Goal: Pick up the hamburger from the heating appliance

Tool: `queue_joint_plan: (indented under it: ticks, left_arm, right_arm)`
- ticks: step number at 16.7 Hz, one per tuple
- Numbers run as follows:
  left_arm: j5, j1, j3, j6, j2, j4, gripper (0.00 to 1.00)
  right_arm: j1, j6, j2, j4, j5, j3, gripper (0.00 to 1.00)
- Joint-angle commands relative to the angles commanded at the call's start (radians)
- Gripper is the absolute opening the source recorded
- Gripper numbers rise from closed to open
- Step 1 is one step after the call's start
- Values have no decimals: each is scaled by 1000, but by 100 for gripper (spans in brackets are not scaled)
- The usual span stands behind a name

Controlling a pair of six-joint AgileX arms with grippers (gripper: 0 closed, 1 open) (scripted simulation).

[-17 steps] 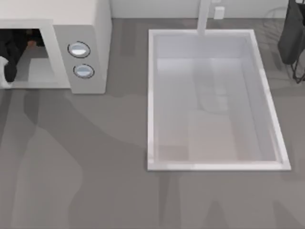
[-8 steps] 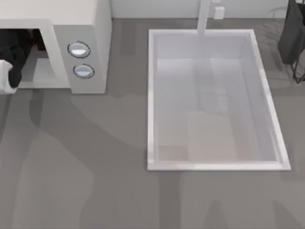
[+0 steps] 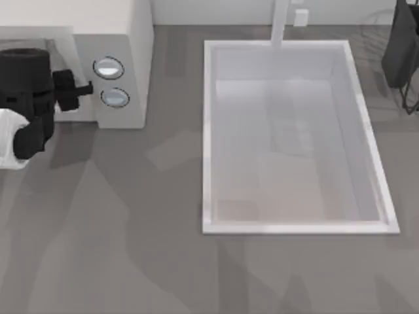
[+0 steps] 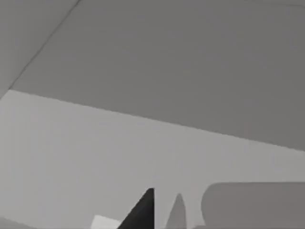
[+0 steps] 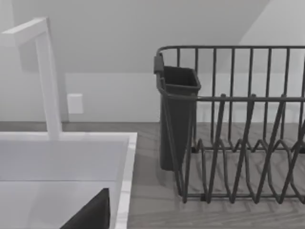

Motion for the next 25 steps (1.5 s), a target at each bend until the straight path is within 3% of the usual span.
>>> queue_joint_plan:
  ticks: [6, 15, 19, 25]
  left_arm:
    - [-174, -182, -333, -68, -369, -144, 0]
    - [-199, -188, -383, -74, -385, -151, 0]
    - [-203, -198, -417, -76, -246, 3, 0]
    - [-198, -208, -513, -76, 49, 445, 0]
  right_arm:
    - [0, 0, 0, 0, 0, 0, 100]
    - [0, 0, 0, 0, 0, 0, 100]
    - [0, 0, 0, 0, 0, 0, 100]
    - [0, 0, 0, 0, 0, 0, 100]
